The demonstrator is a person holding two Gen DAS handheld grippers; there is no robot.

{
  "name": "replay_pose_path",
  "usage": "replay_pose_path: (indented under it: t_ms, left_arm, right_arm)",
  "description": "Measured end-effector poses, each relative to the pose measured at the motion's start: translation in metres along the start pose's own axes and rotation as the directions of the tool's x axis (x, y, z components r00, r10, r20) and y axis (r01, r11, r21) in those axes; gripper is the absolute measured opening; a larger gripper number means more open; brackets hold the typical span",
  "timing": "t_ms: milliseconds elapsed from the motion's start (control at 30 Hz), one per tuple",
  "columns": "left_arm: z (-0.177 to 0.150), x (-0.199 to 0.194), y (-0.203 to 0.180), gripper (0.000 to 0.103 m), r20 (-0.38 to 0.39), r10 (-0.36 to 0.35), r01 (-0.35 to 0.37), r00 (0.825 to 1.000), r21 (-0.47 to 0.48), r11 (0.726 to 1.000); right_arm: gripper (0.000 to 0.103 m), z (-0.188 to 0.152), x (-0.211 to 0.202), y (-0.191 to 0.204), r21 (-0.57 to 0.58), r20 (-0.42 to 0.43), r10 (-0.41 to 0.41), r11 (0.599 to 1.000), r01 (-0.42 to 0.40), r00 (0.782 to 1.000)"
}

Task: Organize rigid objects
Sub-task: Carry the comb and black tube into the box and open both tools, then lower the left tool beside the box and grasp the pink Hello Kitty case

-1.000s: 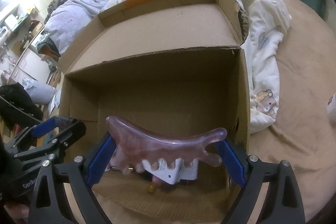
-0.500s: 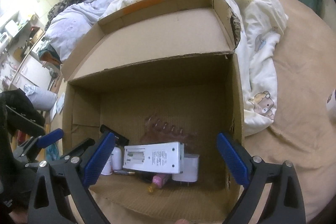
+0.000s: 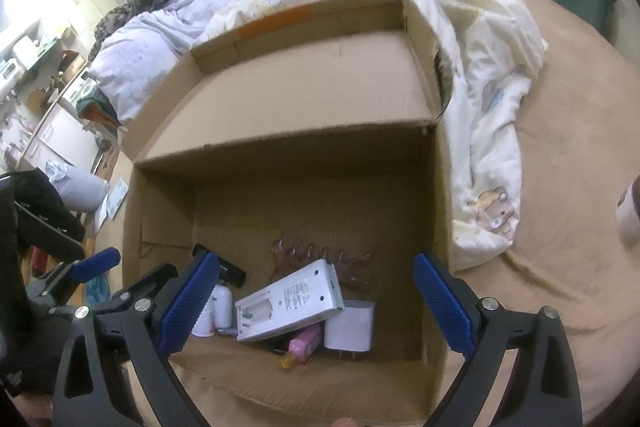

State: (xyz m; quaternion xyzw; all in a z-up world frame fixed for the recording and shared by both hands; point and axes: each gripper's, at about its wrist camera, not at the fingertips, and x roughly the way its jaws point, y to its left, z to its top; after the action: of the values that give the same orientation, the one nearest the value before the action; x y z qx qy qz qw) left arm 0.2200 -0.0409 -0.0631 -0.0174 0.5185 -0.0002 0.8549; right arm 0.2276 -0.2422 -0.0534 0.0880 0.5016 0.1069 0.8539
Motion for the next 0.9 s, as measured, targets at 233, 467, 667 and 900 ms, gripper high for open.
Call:
replay_pose_path:
  t_ms: [233, 467, 667, 900]
  left_arm:
    - [-0.016, -0.032, 0.006, 0.094, 0.067, 0.018, -0.017, 0.998, -0.010, 1.000]
    - [-0.042, -0.052, 0.008, 0.094, 0.028, -0.012, 0.013, 1.000, -0.027, 1.000]
    - [-0.068, -0.056, 0.031, 0.094, -0.018, 0.001, -0.002, 1.000, -0.069, 0.998]
    - [-0.095, -0.034, 0.065, 0.094, -0.100, 0.037, -0.057, 0.994, -0.200, 0.978]
  right_arm:
    - [0.103, -0.010, -0.016, -0.010, 0.034, 0.001, 0.007, 0.999, -0.007, 1.000]
    - [0.103, -0.023, -0.039, -0.008, 0.029, 0.026, 0.016, 0.999, -0.017, 1.000]
    - [0.103, -0.046, -0.052, -0.006, -0.013, -0.011, 0.048, 0.999, -0.048, 0.999]
    - [0.103, -0.085, -0.054, -0.012, 0.012, -0.087, 0.071, 0.997, -0.071, 0.994]
